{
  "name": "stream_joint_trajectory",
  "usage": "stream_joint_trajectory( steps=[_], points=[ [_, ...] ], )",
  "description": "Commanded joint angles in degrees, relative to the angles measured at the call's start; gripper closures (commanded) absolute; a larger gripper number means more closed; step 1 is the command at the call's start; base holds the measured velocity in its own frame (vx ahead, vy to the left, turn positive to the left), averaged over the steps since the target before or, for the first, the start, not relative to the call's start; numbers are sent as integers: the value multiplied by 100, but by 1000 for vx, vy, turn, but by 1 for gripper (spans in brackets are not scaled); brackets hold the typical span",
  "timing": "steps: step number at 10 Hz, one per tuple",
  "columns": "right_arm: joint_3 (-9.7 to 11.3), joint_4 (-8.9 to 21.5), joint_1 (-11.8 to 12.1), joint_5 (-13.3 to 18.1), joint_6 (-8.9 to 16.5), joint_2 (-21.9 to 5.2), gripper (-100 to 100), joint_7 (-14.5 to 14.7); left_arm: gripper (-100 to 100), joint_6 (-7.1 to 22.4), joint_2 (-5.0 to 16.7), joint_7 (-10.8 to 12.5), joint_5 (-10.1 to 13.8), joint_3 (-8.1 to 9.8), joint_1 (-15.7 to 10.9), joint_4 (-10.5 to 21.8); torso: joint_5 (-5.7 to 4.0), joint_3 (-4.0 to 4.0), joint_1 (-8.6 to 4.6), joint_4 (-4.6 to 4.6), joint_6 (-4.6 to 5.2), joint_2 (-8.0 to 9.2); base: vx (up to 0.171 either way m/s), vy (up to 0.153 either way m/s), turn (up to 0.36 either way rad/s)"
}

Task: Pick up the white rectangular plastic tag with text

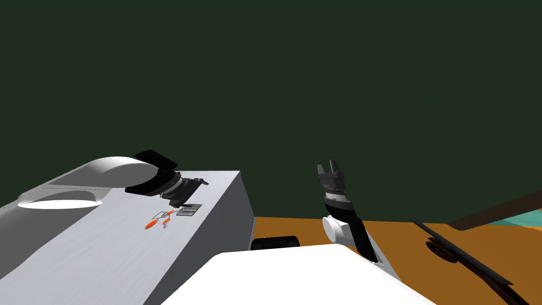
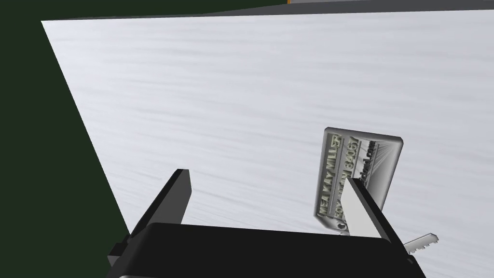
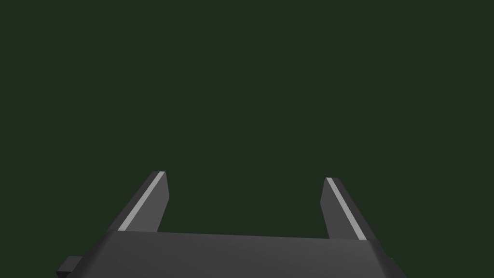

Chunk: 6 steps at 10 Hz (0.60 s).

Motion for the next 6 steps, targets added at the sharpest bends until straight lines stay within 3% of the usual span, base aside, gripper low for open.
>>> stream_joint_trajectory(
  steps=[1,5,6],
  points=[
    [0,0,0,0,0,0,0,0,-100,286,104,44,198,-26,100,52,0,0,0,0,0,0,57,15,37],
    [0,0,0,0,0,0,0,0,-100,816,192,92,451,-83,280,113,1,3,3,1,0,5,43,14,24],
    [0,0,0,0,0,0,0,0,-100,834,192,92,451,-83,280,113,0,4,2,2,-1,6,32,7,11]
  ],
)
